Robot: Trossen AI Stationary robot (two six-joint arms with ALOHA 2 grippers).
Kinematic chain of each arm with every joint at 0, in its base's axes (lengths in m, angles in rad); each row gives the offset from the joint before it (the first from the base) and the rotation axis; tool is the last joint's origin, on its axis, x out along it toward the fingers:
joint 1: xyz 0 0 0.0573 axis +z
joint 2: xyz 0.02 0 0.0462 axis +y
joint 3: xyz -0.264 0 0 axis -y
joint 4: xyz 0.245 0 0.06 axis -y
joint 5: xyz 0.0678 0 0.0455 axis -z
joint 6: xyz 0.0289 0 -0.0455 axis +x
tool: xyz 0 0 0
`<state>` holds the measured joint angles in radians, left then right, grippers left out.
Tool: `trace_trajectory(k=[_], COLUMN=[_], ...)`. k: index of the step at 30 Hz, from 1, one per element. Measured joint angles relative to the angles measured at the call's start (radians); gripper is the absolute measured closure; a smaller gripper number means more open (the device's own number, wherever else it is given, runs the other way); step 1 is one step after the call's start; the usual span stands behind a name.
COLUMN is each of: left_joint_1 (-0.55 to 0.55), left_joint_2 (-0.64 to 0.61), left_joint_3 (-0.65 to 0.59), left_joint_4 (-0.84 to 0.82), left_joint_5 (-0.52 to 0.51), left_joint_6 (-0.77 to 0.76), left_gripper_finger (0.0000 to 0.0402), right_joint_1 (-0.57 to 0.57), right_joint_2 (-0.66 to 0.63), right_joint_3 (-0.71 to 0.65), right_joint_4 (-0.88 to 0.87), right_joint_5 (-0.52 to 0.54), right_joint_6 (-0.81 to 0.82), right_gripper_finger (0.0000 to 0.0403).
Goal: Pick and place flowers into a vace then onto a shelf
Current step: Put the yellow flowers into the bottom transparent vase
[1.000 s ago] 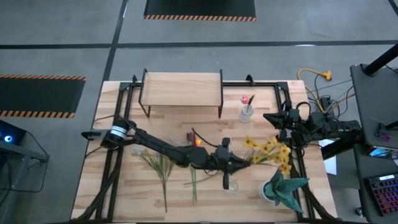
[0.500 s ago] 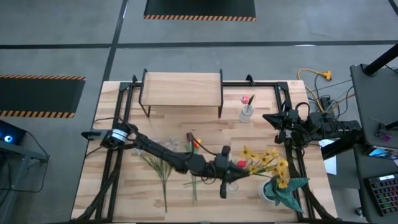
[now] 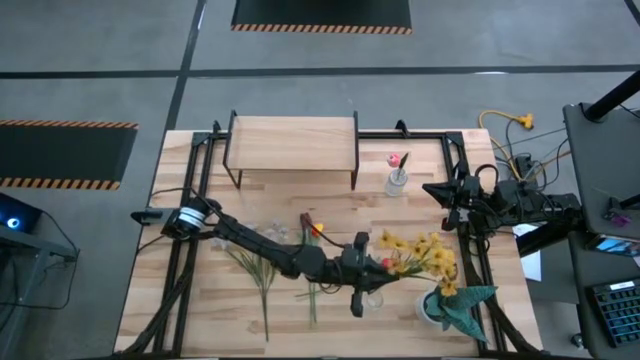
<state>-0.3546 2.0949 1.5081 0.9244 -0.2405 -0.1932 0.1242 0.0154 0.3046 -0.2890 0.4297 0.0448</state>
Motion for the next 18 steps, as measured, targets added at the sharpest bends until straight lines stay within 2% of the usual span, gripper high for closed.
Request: trace_trajectory(k=[4,10,18], left_joint_1=[0.0,0.002,0.002], left_joint_2=[0.079,0.177,0.173], left_joint_3=[0.058,0.177,0.119], left_joint_4=[0.07,0.073,0.06], left_joint_5=[-0.001,-0.001,0.0], left_joint_6=[0.002,0.009,0.018], left_gripper_finger=[0.0397,0.0397,0.0397], right_joint_1=[0.0,0.0,0.0], right_joint_2=[0.0,0.0,-0.001], right_joint_3=[0.0,0.0,0.0], right_joint_4=[0.001,0.0,-0.001], right_joint_5=[0.0,0.0,-0.001], right_joint_6=[0.0,0.005,0.005], right_gripper_finger=[0.0394,0.0394,0.0394])
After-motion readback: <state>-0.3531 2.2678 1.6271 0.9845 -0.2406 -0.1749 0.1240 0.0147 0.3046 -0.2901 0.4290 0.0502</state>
